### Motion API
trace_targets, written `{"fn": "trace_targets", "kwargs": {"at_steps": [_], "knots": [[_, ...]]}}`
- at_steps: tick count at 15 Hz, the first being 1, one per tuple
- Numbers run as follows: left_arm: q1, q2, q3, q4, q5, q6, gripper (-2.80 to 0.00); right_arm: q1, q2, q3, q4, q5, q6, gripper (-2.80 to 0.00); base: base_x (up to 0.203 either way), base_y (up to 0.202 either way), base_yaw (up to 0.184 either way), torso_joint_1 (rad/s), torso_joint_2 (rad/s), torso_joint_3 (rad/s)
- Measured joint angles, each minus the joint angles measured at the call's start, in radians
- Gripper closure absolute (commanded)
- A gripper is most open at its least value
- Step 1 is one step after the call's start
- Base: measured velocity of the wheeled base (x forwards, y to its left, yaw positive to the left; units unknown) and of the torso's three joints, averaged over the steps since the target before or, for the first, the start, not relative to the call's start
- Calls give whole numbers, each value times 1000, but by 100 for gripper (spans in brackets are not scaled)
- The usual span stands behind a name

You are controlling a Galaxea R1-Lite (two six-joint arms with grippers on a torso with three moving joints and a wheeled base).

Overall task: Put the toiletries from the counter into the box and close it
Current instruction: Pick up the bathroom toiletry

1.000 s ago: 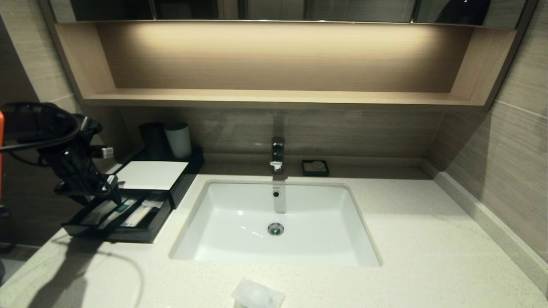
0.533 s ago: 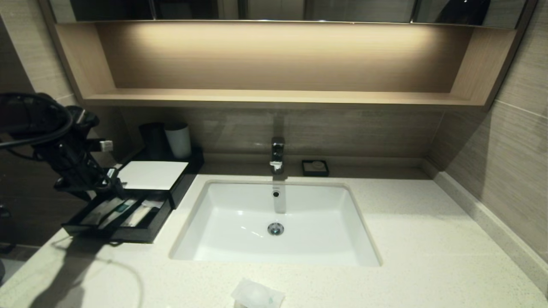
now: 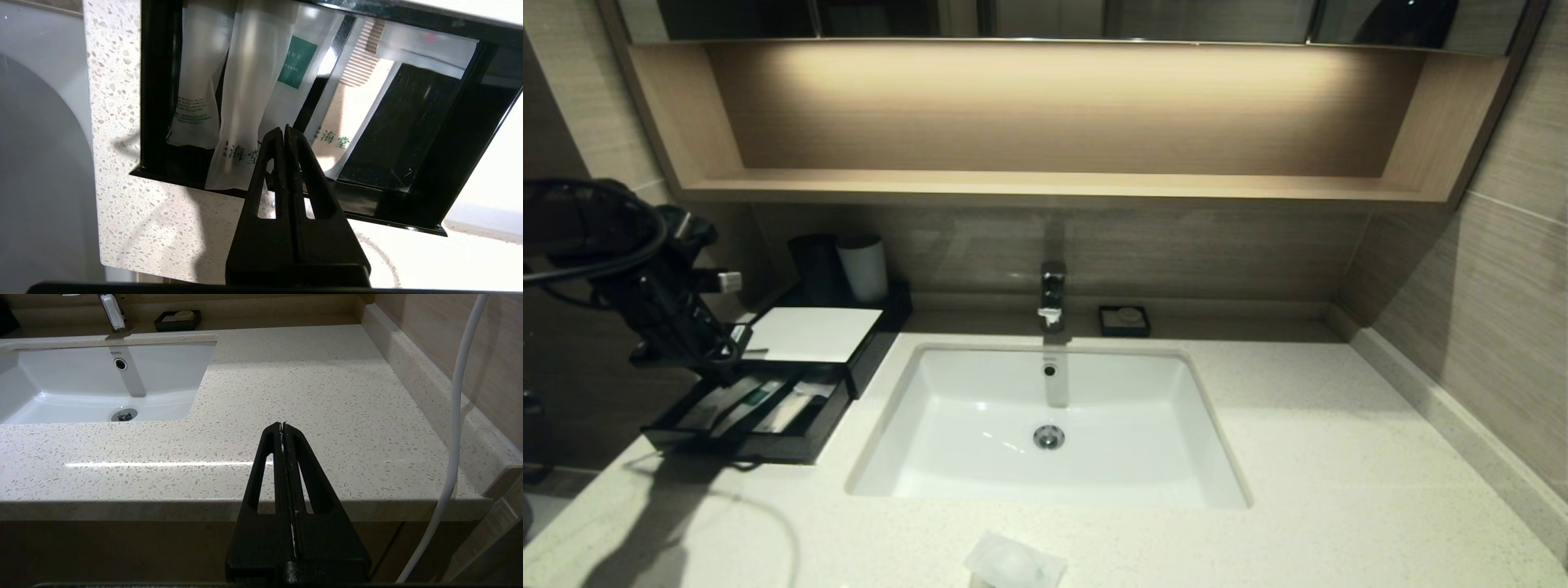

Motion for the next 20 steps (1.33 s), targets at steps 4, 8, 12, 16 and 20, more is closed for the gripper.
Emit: {"fn": "trace_targets", "kwargs": {"at_steps": [4, 8, 12, 16, 20], "knots": [[1, 20, 0, 16, 11, 1, 0, 0, 0, 0, 0, 0, 0, 0, 0, 0, 0, 0, 0, 0], [6, 36, 0, 25, 15, 3, 0, 0, 0, 0, 0, 0, 0, 0, 0, 0, 0, 0, 0, 0], [13, 57, 0, 7, 45, 4, 0, 0, 0, 0, 0, 0, 0, 0, 0, 0, 0, 0, 0, 0], [12, 78, 0, -17, 46, 1, 0, 0, 0, 0, 0, 0, 0, 0, 0, 0, 0, 0, 0, 0], [11, 72, 0, -43, 40, -27, 0, 0, 0, 0, 0, 0, 0, 0, 0, 0, 0, 0, 0, 0]]}}
